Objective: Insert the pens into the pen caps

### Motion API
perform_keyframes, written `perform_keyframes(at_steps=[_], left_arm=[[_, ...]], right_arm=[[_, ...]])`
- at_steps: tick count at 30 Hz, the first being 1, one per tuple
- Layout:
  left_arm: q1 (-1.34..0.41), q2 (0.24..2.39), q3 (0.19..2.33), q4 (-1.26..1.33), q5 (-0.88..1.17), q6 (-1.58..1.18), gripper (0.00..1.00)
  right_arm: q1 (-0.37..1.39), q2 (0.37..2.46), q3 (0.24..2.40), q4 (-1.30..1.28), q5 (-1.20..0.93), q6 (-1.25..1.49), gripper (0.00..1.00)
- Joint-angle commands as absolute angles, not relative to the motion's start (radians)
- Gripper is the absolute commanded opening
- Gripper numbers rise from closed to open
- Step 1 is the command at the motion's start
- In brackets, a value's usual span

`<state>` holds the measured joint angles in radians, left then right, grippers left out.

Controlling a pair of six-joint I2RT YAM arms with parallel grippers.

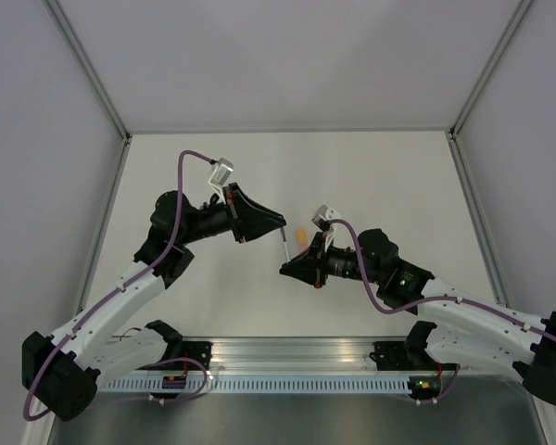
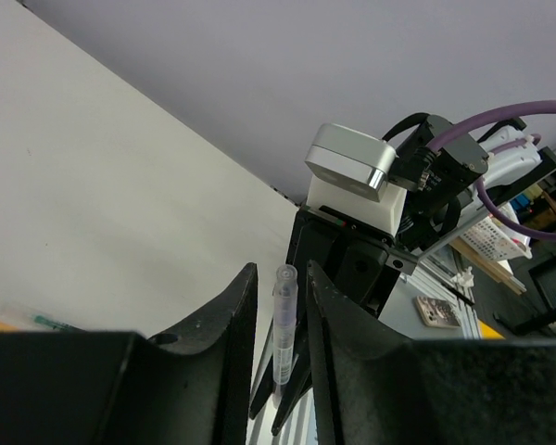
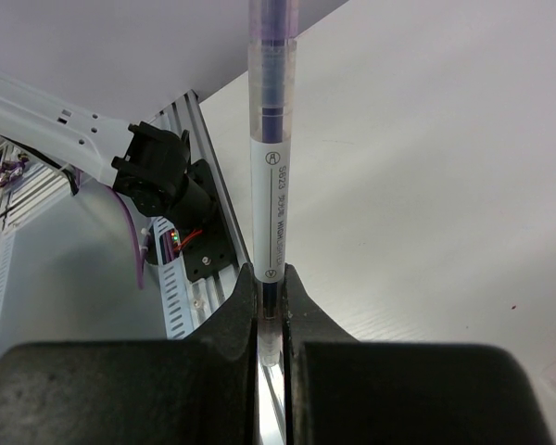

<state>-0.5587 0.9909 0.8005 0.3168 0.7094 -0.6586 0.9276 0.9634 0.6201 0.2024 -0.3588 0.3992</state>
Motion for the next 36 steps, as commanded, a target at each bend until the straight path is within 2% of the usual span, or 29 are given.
perform_keyframes(at_steps=[1, 8, 10, 17, 36], left_arm=[[-0.561, 0.973, 0.782, 0.376, 0.741, -0.686, 0.32], [-0.561, 0.982, 0.767, 0.417, 0.759, -0.698, 0.15], [-0.561, 0.986, 0.764, 0.431, 0.768, -0.712, 0.03], [-0.569, 0.992, 0.674, 0.563, 0.808, -0.781, 0.02], [-0.569, 0.973, 0.558, 0.646, 0.808, -0.812, 0.02]], right_arm=[[0.93, 0.965, 0.65, 0.244, -0.345, 0.405, 0.0], [0.931, 0.968, 0.649, 0.244, -0.348, 0.408, 0.0], [0.93, 0.969, 0.65, 0.245, -0.35, 0.408, 0.0], [0.93, 0.977, 0.698, 0.239, -0.315, 0.396, 0.0], [0.928, 1.032, 1.002, 0.153, -0.1, 0.302, 0.0]])
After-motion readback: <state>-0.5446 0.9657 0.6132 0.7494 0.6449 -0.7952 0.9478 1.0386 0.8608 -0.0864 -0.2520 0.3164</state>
